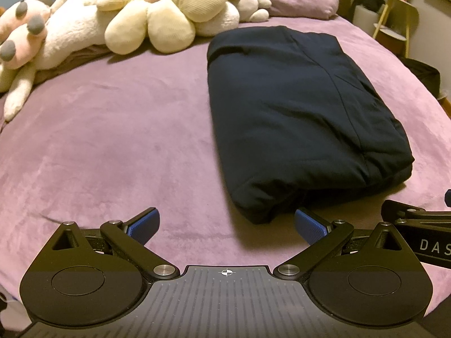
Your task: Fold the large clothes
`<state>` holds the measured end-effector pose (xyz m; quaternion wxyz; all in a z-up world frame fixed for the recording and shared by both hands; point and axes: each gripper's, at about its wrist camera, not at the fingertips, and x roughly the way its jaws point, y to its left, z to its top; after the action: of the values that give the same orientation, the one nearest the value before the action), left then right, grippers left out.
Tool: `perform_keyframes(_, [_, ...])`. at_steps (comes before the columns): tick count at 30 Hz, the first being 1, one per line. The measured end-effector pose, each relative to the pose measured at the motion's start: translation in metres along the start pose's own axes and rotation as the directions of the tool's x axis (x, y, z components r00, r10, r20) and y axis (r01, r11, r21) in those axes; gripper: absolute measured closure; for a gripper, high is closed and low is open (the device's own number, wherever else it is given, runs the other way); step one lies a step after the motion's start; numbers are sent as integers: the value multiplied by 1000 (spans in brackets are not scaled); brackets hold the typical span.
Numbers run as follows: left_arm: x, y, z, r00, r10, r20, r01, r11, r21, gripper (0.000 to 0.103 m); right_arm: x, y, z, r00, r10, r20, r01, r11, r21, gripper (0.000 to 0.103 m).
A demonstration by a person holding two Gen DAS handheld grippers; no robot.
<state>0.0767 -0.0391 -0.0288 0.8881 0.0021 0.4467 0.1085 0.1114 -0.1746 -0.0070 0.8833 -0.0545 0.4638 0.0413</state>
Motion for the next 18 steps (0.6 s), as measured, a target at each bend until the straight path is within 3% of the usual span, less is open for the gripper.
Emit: perform_keyframes(18, [2,1,-1,1000,-26,-12,26,1000,-4,0,-2,-1,0,1000,-7,11,6,1000,7,8])
